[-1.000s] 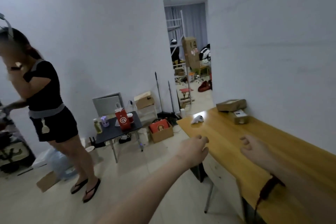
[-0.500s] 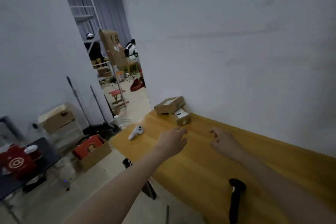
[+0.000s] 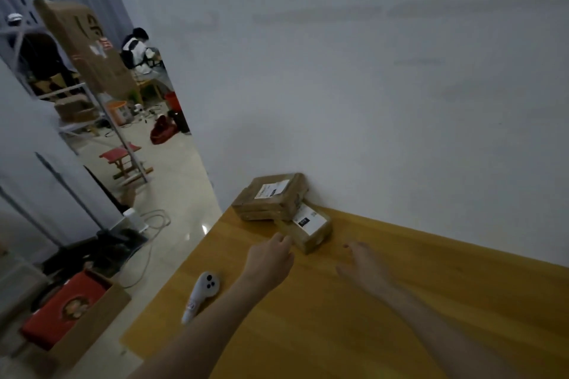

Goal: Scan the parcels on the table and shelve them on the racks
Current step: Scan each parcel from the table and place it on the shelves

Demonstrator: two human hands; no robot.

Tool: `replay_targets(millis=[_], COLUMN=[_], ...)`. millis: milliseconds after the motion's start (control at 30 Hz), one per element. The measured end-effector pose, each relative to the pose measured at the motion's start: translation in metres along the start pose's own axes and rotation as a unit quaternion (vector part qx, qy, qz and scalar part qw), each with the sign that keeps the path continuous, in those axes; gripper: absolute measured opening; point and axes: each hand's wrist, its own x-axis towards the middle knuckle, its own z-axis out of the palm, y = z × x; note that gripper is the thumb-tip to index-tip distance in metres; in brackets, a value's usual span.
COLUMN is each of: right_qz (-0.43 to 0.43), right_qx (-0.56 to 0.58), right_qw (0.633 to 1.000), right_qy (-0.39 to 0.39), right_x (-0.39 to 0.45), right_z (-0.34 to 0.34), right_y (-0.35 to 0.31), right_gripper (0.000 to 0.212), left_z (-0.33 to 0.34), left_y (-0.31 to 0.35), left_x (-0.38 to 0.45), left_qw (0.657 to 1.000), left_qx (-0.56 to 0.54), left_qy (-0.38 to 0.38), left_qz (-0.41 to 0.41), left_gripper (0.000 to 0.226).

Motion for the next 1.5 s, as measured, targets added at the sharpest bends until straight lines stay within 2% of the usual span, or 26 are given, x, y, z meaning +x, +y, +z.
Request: replay_targets(millis=[167, 300, 467, 633, 767, 867, 1033, 1100, 1167, 1233, 1333, 1400, 1500], right_qz=[0.020, 0.019, 0.007, 0.007, 0.030, 0.072, 0.141, 0.146, 0.139, 0.141, 0.144, 0.148, 0.160], right_qx=[0.007, -0.051, -0.098, -0.038, 0.071, 0.110, 0.182, 0.215, 0.254, 0.269, 0.298, 0.323, 0.377], right_qw=[0.999, 0.998, 0.995, 0.998, 0.997, 0.990, 0.967, 0.960, 0.952, 0.951, 0.943, 0.934, 0.911], right_qy=[0.024, 0.028, 0.032, 0.054, 0.013, 0.056, 0.106, 0.108, 0.095, 0.061, 0.020, 0.031, 0.043], right_x=[0.072, 0.113, 0.161, 0.211, 0.233, 0.230, 0.191, 0.175, 0.163, 0.157, 0.150, 0.145, 0.131], right_z=[0.031, 0.054, 0.071, 0.082, 0.094, 0.104, 0.116, 0.114, 0.109, 0.104, 0.100, 0.099, 0.097], right_y=[0.014, 0.032, 0.045, 0.050, 0.050, 0.051, 0.069, 0.078, 0.083, 0.085, 0.082, 0.084, 0.091], right_gripper=[0.055, 0.054, 0.059, 0.072, 0.070, 0.061, 0.030, 0.032, 0.048, 0.059, 0.059, 0.057, 0.054], left_z=[0.059, 0.106, 0.142, 0.162, 0.175, 0.181, 0.190, 0.189, 0.189, 0.191, 0.190, 0.188, 0.189], left_y=[-0.043, -0.055, -0.057, -0.049, -0.041, -0.037, -0.029, -0.025, -0.021, -0.016, -0.006, 0.001, 0.008], left_x=[0.061, 0.087, 0.115, 0.142, 0.151, 0.147, 0.130, 0.123, 0.118, 0.118, 0.119, 0.116, 0.108], left_qw=[1.000, 0.999, 0.996, 0.988, 0.978, 0.970, 0.964, 0.966, 0.965, 0.951, 0.901, 0.890, 0.893], left_qx=[-0.027, -0.039, -0.090, -0.155, -0.207, -0.243, -0.264, -0.253, -0.259, -0.309, -0.411, -0.430, -0.430], left_qy=[-0.002, -0.018, 0.025, 0.005, -0.004, 0.021, 0.020, 0.030, 0.025, -0.012, -0.087, -0.107, -0.111], left_qz=[-0.009, -0.014, -0.014, -0.011, -0.030, -0.022, 0.000, 0.031, 0.042, -0.007, -0.105, -0.110, -0.075], left_gripper=[0.029, 0.032, 0.036, 0.049, 0.052, 0.054, 0.053, 0.048, 0.045, 0.052, 0.064, 0.061, 0.064])
